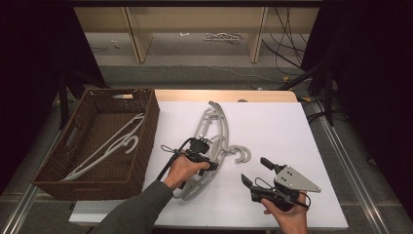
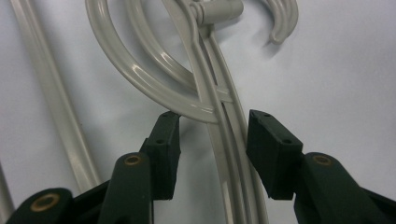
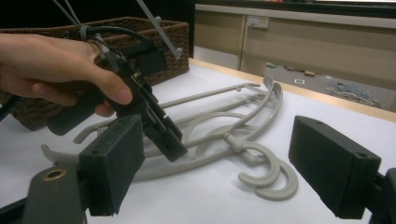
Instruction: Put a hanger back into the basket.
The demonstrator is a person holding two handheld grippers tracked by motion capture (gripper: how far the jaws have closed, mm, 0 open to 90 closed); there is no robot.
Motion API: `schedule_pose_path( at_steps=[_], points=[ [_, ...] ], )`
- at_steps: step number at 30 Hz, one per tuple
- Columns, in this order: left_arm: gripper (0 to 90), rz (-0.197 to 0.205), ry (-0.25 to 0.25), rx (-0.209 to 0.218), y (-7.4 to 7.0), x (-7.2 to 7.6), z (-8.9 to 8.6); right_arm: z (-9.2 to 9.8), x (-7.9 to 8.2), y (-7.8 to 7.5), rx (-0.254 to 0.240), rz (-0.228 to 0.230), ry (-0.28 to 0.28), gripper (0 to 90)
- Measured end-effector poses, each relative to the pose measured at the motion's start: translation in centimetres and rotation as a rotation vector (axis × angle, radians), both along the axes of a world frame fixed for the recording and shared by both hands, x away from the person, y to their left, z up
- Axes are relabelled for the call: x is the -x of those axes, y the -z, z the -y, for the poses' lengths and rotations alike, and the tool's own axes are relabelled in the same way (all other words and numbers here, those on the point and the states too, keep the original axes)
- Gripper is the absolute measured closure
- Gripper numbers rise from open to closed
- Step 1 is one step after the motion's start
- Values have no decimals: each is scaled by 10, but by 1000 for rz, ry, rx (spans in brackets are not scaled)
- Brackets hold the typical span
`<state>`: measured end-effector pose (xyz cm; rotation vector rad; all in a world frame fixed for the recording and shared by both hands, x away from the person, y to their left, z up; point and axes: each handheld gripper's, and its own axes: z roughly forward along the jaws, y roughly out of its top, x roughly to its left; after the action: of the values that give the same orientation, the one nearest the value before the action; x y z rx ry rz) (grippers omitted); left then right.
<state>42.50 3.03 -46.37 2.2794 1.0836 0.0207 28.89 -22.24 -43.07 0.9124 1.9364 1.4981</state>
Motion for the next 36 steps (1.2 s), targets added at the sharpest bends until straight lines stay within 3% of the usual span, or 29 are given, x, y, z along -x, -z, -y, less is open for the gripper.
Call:
schedule_pose_path(
  at_steps=[1,4,7,11,14,17,20,22,23,28,29,30,31,32,36],
  points=[
    [543,-7,19,-20,-1,-2,-1,0,-1,1,-9,-2,-5,192],
    [549,-20,16,-31,-3,-4,4,0,0,1,-9,-2,-6,192],
    [557,-87,-2,-17,-3,-7,7,0,-1,1,-8,-1,-7,192],
    [503,-97,-8,-43,-3,-9,9,0,0,0,0,0,-4,193],
    [524,-85,0,-51,-8,-10,9,1,0,0,-2,-4,-8,193],
    [497,-97,-16,-58,-13,-13,11,1,-1,0,-2,-5,-9,194],
    [490,-135,-46,-62,-10,-15,15,1,0,0,3,-3,-4,194],
    [497,-124,-26,-84,-6,-17,16,2,0,0,5,-9,-6,194],
    [527,-138,-59,-58,-4,-18,18,2,0,0,-3,-5,-9,194],
    [668,-169,-59,-36,-2,-21,19,2,-1,0,-10,-4,-8,194],
    [706,-152,-32,-44,-2,-23,16,4,0,-1,12,-17,-1,196],
    [706,-179,-55,-17,-3,-21,16,4,0,-1,12,-17,-1,196],
    [754,-161,-37,-15,-5,-23,12,3,-2,0,-16,-1,-10,196],
    [761,-157,-42,-3,-8,-22,10,4,-1,0,2,-7,-5,196],
    [773,-152,-52,44,-22,-19,-4,5,-1,0,-1,-10,-2,196]
  ],
)
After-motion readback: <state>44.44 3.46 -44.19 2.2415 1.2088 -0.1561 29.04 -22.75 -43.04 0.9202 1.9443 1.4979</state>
